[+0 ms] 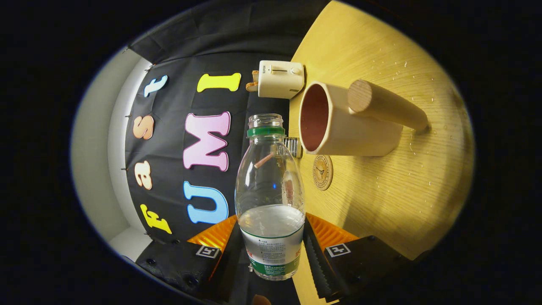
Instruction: Take the bottle from table, then pour the juice into the cup, finally place the bottle on the coaster
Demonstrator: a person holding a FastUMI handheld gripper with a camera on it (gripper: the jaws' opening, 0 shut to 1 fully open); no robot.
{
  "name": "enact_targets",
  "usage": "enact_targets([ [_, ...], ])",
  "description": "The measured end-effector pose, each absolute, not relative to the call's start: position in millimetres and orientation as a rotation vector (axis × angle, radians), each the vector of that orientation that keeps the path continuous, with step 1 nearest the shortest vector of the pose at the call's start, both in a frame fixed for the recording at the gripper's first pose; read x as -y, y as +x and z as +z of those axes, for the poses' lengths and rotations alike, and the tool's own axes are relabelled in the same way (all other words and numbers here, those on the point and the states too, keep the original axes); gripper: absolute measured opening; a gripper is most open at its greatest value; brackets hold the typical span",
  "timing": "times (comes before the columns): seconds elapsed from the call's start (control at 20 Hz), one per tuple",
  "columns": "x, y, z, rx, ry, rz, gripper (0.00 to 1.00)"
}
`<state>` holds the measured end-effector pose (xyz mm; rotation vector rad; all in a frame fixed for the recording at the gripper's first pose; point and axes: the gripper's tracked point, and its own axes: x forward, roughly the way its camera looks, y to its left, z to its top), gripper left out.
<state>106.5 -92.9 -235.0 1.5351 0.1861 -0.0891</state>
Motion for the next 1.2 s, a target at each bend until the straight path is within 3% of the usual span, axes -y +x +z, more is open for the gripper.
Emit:
enact_targets([
  [1.2, 93.1, 122.3, -228.4, -0.185, 1.799, -0.072, 0.75],
])
